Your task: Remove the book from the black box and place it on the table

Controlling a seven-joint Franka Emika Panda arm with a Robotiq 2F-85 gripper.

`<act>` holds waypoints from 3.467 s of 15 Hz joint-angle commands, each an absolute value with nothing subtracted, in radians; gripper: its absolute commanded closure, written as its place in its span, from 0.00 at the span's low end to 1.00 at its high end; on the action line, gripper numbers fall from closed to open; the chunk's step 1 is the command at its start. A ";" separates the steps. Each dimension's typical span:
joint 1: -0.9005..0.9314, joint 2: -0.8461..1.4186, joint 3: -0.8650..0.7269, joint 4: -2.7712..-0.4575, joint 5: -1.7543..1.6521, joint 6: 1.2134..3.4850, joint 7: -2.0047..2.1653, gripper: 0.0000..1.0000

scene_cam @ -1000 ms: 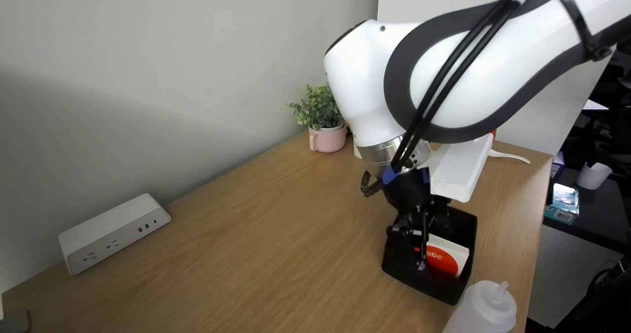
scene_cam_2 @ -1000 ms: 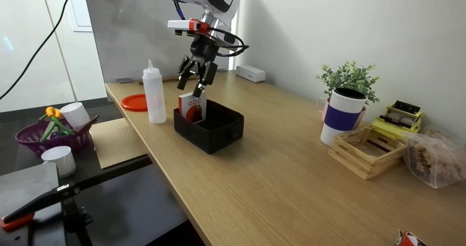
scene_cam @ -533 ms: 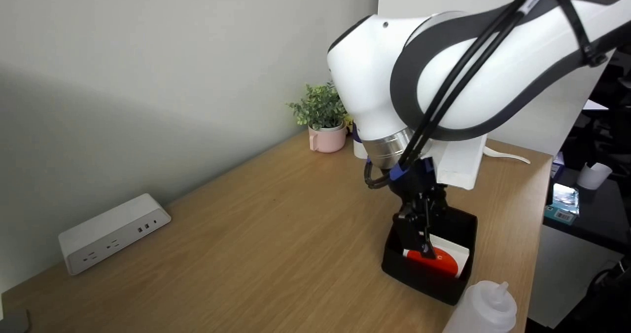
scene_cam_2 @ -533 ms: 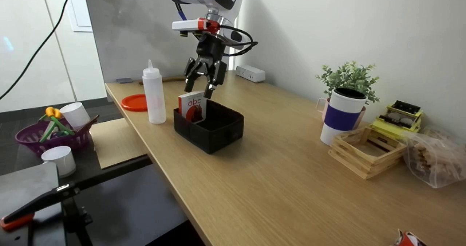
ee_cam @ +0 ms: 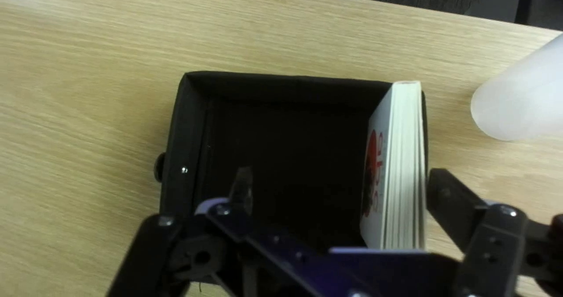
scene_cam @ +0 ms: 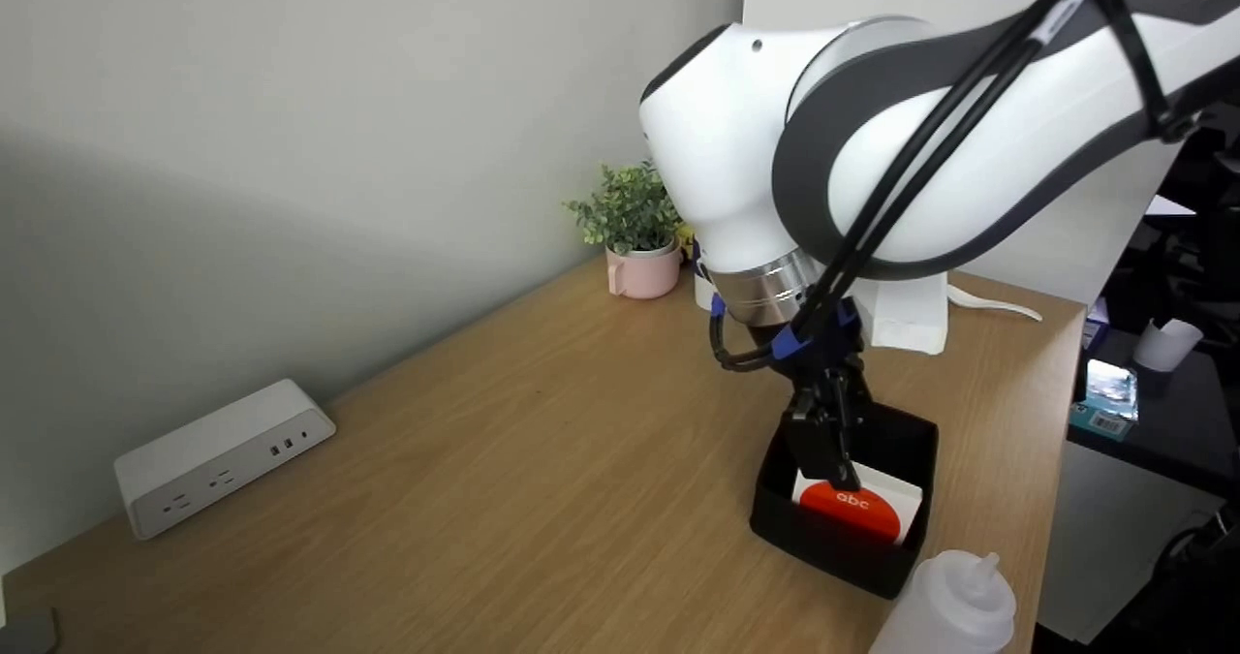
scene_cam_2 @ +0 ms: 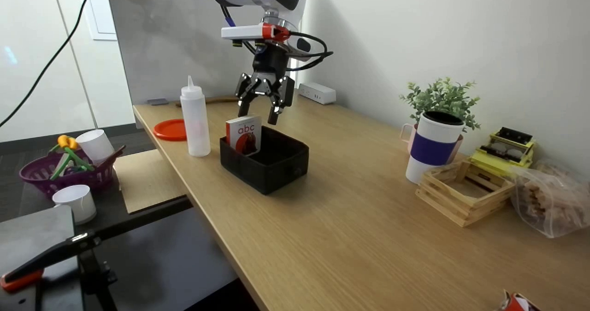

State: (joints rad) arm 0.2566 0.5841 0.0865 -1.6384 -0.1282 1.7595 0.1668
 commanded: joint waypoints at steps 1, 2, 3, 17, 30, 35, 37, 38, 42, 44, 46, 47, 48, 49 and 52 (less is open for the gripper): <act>0.259 0.582 0.096 -1.626 -0.145 1.752 0.141 0.00; 0.256 0.583 0.100 -1.621 -0.135 1.750 0.137 0.00; 0.250 0.585 0.106 -1.617 -0.117 1.749 0.131 0.00; 0.238 0.634 0.122 -1.568 0.012 1.726 0.096 0.00; 0.232 0.688 0.119 -1.532 0.017 1.712 0.102 0.62; 0.234 0.687 0.117 -1.527 0.016 1.705 0.109 0.98; 0.238 0.681 0.114 -1.531 0.014 1.702 0.126 1.00; 0.241 0.676 0.112 -1.534 0.012 1.701 0.136 0.96; 0.252 0.640 0.107 -1.569 0.006 1.713 0.194 0.96; 0.261 0.619 0.103 -1.582 0.000 1.717 0.233 0.96; 0.273 0.598 0.101 -1.596 -0.008 1.721 0.276 0.96; 0.280 0.582 0.100 -1.605 -0.014 1.723 0.298 0.96; 0.289 0.565 0.098 -1.615 -0.021 1.727 0.325 0.96; 0.296 0.549 0.096 -1.624 -0.029 1.728 0.352 0.96; 0.323 0.488 0.089 -1.651 -0.068 1.725 0.450 0.96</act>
